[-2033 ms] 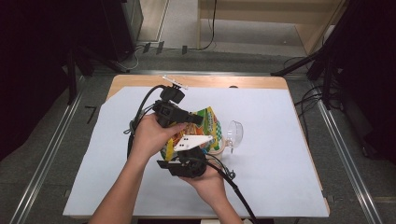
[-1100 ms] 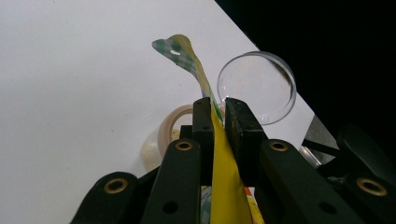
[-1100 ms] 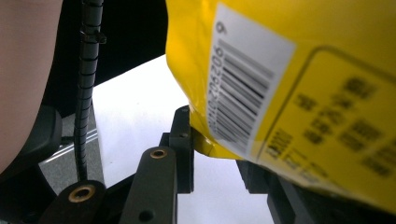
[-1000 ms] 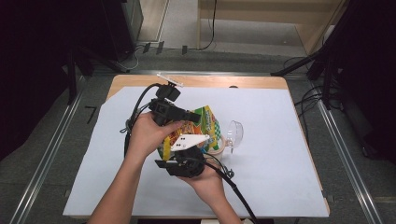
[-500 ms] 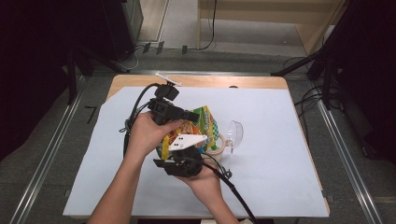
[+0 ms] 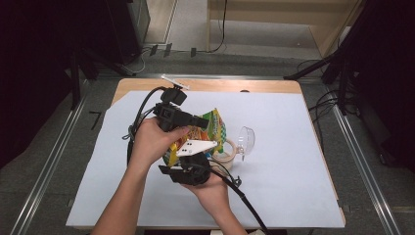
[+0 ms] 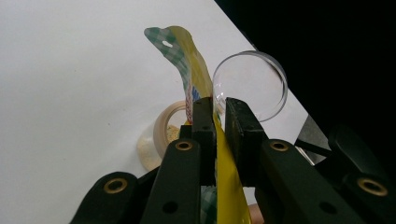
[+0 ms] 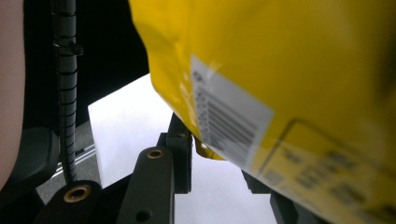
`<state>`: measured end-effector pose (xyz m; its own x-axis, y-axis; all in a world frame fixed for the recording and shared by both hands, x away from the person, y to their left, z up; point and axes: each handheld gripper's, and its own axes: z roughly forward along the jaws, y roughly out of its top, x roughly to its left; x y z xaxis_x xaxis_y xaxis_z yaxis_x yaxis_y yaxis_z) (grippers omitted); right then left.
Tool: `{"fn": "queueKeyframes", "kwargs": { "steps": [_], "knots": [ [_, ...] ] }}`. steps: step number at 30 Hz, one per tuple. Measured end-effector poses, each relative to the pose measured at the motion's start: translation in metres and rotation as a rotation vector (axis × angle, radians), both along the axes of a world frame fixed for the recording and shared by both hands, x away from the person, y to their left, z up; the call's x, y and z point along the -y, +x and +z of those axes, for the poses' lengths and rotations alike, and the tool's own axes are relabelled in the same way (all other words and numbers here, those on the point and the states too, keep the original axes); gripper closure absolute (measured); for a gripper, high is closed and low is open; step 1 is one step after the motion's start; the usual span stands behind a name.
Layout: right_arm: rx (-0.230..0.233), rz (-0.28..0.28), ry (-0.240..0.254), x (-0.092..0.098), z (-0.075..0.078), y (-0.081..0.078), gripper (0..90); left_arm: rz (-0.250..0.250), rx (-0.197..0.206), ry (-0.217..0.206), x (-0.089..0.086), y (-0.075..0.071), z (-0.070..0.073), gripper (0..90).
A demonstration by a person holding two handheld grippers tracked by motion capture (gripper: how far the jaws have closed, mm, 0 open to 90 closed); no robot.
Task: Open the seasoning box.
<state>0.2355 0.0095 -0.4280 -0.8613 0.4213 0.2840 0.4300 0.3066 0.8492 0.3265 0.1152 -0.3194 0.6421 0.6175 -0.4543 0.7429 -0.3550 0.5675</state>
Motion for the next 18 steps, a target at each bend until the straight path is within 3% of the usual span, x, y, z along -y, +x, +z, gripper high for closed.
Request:
{"fn": "queueKeyframes", "kwargs": {
  "steps": [8, 18],
  "knots": [
    [-0.001, -0.005, -0.003, -0.0006, -0.0001, -0.0001, 69.2, 0.013, 0.013, 0.018, 0.0008, 0.0035, -0.0032, 82.7],
    [0.005, -0.005, -0.009, -0.0012, 0.003, -0.0012, 69.6, 0.011, -0.008, -0.005, -0.0035, 0.0097, -0.0058, 82.1]
  ]
}}
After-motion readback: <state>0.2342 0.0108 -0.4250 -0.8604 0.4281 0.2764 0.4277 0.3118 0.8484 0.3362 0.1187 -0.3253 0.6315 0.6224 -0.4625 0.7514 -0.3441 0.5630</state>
